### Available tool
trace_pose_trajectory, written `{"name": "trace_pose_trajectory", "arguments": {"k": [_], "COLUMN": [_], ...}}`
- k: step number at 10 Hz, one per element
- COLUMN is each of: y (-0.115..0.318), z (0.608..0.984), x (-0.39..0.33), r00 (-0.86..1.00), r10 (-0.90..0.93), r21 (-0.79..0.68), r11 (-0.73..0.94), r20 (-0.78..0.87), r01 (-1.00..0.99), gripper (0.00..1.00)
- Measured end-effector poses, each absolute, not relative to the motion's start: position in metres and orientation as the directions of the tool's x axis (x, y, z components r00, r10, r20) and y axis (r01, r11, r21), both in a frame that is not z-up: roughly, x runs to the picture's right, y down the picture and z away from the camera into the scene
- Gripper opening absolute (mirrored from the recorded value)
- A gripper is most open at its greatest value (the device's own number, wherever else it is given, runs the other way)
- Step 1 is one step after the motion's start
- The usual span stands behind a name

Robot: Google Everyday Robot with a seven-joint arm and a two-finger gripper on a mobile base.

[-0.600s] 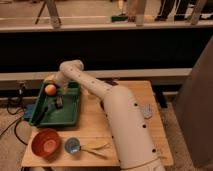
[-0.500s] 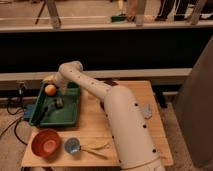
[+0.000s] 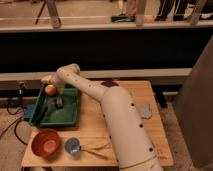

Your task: Place apple in red bowl

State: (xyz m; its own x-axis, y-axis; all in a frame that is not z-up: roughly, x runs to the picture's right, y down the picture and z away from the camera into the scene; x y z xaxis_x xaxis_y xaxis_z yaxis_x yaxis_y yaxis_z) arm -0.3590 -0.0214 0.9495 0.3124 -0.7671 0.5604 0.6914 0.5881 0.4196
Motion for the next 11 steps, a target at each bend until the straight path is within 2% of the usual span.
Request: {"name": "trace_pose_trajectory", "arguments": {"k": [11], "y": [-0.019], "z": [0.975], "x": [-0.367], "r00": [0.332], "r10": [-0.747], "r21": [0.400], "r11": [0.612], "r20": [0.576], "r01": [0.682], "gripper": [0.80]}}
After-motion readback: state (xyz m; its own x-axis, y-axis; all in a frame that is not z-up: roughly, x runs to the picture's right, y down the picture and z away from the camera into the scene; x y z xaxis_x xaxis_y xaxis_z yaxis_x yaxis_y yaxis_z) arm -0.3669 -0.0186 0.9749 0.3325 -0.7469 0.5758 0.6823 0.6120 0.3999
